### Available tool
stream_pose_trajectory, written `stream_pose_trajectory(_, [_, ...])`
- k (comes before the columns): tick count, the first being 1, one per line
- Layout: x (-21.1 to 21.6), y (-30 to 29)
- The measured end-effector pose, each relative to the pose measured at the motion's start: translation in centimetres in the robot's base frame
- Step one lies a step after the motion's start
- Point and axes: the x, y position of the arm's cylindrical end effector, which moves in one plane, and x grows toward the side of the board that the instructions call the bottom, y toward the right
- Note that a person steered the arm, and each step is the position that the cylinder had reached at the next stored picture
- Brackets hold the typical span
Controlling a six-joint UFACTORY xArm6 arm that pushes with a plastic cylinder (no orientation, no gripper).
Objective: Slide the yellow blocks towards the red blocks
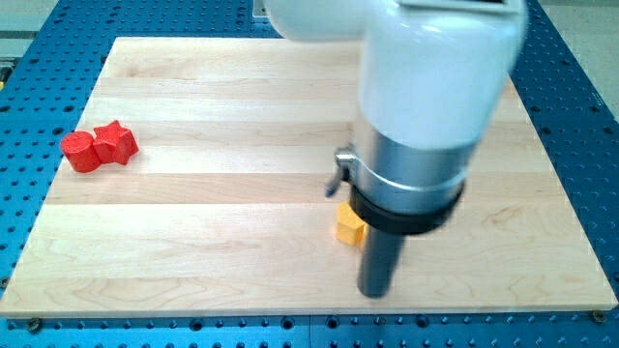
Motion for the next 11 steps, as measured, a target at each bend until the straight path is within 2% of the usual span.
stream_pose_trajectory(1, [0.5, 4.3])
stream_pose_trajectory(3, [-5.4, 6.3])
stream_pose_trajectory(5, [-6.7, 3.2])
stream_pose_trajectory(7, [-4.8, 4.3])
stream_pose_trajectory(8, [-4.8, 2.6])
stream_pose_trajectory(11, [-8.4, -3.1])
